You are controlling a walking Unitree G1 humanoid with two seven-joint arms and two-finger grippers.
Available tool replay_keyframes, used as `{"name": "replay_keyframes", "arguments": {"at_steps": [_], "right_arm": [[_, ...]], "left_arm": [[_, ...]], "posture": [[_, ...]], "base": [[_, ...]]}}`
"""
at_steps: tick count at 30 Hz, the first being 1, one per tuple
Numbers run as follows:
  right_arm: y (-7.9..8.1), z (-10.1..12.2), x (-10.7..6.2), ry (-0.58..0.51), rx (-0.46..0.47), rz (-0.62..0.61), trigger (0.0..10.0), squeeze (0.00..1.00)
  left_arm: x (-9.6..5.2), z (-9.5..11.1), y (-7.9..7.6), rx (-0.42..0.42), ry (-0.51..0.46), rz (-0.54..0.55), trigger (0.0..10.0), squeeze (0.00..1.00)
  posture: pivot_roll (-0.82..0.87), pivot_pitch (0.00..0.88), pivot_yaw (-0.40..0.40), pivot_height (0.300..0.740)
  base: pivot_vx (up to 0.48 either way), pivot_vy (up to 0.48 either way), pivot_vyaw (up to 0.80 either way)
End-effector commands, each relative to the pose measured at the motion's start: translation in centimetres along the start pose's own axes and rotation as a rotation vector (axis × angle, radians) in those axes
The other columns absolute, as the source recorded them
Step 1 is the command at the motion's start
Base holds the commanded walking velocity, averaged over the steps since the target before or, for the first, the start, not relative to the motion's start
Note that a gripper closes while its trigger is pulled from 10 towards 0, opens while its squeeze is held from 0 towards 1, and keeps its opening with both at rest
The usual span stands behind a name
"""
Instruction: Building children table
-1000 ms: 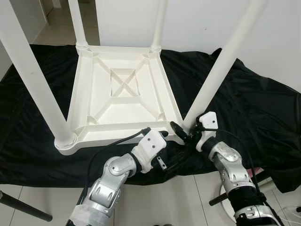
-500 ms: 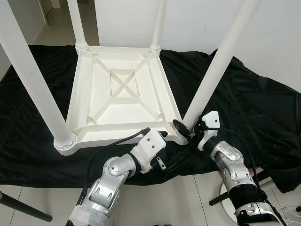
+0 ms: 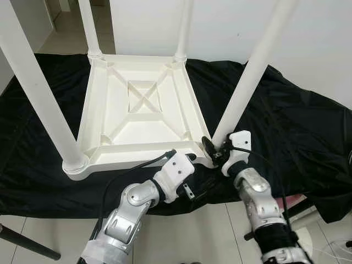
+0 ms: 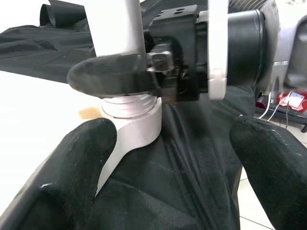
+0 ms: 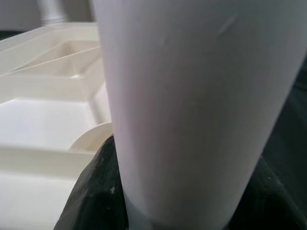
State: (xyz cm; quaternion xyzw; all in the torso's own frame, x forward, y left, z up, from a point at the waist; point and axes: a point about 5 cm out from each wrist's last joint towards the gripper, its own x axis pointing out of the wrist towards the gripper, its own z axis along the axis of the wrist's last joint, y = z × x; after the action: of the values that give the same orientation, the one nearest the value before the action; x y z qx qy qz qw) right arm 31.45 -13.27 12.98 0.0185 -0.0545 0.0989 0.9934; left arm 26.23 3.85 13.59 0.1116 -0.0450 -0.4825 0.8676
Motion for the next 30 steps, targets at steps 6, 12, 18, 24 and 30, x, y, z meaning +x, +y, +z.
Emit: {"name": "replay_keyframes", "arguments": {"at_steps": [6, 12, 18, 24, 30], "right_arm": [[0.6, -1.2, -1.0, 0.069, 0.095, -0.332, 10.0, 0.0], [1.8, -1.3, -1.0, 0.078, 0.106, -0.321, 10.0, 0.0], [1.0, -0.5, -1.2, 0.029, 0.118, -0.299, 10.0, 1.0], [0.8, -0.2, -1.5, -0.005, 0.103, -0.274, 10.0, 1.0], [0.2, 0.3, -1.9, -0.046, 0.112, -0.201, 10.0, 1.0]], "left_arm": [[0.0, -0.3, 0.0, 0.006, 0.011, 0.066, 10.0, 0.0], [0.0, -0.3, 0.0, 0.006, 0.007, 0.07, 10.0, 0.0], [0.0, -0.3, 0.0, 0.01, 0.004, 0.073, 10.0, 0.0], [0.0, -0.3, 0.1, 0.009, 0.001, 0.081, 10.0, 0.0], [-0.2, -0.2, 0.1, -0.008, -0.01, 0.089, 10.0, 0.0]], "posture": [[-0.02, 0.069, -0.086, 0.74], [-0.02, 0.063, -0.088, 0.74], [-0.02, 0.052, -0.09, 0.74], [-0.02, 0.052, -0.092, 0.74], [-0.02, 0.052, -0.092, 0.74]], "base": [[0.0, 0.0, 0.0], [0.0, 0.0, 0.0], [0.0, 0.0, 0.0], [0.0, 0.0, 0.0], [0.0, 0.0, 0.0]]}}
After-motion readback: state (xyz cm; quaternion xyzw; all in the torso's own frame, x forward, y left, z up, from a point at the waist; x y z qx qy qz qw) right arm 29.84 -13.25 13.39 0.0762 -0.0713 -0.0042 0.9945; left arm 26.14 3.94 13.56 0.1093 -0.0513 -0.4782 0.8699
